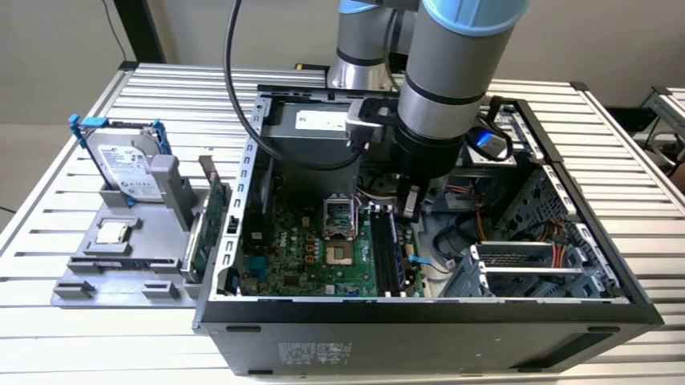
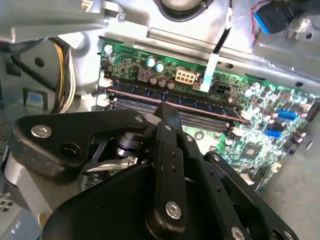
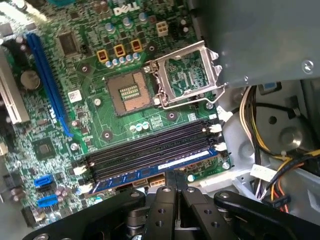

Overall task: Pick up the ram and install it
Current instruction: 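Press down the ram until it locks into place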

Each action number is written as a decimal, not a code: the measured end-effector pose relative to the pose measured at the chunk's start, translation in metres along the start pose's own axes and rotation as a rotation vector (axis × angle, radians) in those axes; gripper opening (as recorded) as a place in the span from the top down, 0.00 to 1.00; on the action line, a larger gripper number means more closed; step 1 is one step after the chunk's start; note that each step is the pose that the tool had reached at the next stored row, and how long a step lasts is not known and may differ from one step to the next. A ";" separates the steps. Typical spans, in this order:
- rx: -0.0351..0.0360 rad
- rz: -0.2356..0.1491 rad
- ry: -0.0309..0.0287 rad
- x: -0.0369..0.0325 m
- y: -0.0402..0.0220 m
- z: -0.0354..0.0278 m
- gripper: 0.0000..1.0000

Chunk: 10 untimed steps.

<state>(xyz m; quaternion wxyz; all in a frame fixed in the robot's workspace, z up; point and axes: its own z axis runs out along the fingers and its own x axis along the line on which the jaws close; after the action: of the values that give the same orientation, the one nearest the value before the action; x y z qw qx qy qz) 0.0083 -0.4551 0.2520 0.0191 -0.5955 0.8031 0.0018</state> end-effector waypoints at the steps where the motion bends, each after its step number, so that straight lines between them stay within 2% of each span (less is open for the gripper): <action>1: 0.0001 -0.016 -0.0004 0.0000 0.0000 0.0000 1.00; 10: -0.0040 -0.161 -0.0028 0.0000 0.0000 0.0000 1.00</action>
<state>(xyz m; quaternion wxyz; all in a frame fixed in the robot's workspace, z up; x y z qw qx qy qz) 0.0083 -0.4551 0.2520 0.0191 -0.6583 0.7525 0.0027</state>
